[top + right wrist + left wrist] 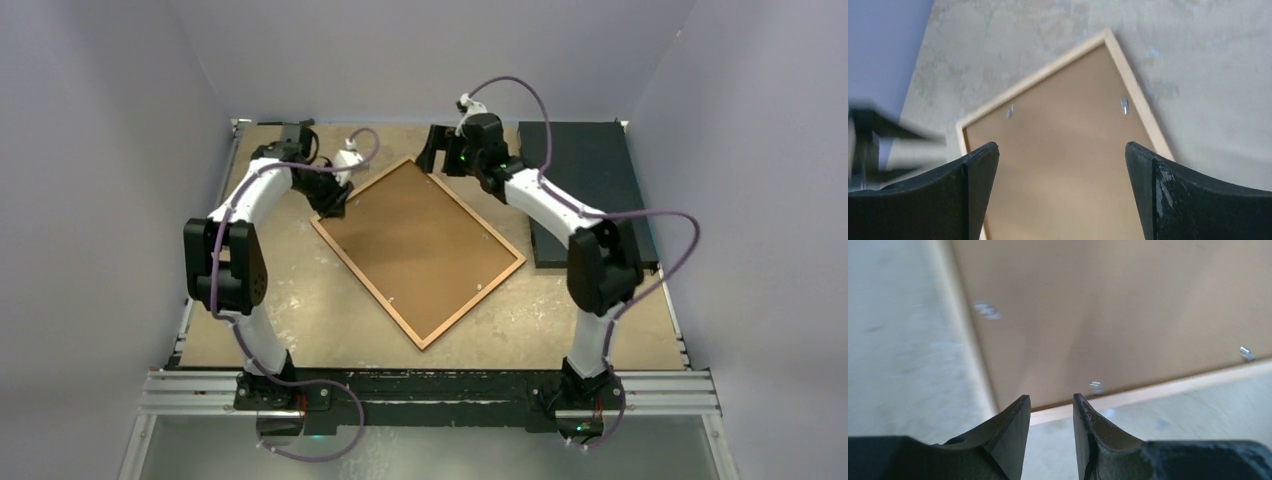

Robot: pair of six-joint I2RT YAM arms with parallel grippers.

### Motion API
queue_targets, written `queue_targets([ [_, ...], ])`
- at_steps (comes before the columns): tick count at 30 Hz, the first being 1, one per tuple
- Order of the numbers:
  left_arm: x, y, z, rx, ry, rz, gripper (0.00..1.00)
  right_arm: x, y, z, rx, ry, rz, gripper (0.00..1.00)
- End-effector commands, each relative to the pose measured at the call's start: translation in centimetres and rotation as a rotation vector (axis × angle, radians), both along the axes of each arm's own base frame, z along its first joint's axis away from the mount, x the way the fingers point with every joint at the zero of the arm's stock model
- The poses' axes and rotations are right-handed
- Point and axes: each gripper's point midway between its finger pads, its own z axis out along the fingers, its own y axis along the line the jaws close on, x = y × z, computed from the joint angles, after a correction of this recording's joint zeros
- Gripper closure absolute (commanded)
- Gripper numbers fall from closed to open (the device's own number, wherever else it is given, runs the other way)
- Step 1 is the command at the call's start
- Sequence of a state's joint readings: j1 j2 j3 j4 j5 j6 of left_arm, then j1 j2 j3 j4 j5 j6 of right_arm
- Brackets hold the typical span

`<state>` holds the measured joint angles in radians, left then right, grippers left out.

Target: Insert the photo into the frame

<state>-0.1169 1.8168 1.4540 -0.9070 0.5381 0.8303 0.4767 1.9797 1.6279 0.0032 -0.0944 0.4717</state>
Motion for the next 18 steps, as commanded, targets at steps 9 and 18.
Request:
queue_targets([
  [9, 15.0, 6.2, -0.4, -0.050, -0.232, 0.578, 0.63, -22.8, -8.5, -8.2, -0.038, 0.438, 0.061, 0.01],
  [18, 17.1, 6.9, -2.1, -0.136, -0.185, 0.615, 0.68, -30.8, -10.2, -11.6, 0.034, 0.636, 0.083, 0.01],
])
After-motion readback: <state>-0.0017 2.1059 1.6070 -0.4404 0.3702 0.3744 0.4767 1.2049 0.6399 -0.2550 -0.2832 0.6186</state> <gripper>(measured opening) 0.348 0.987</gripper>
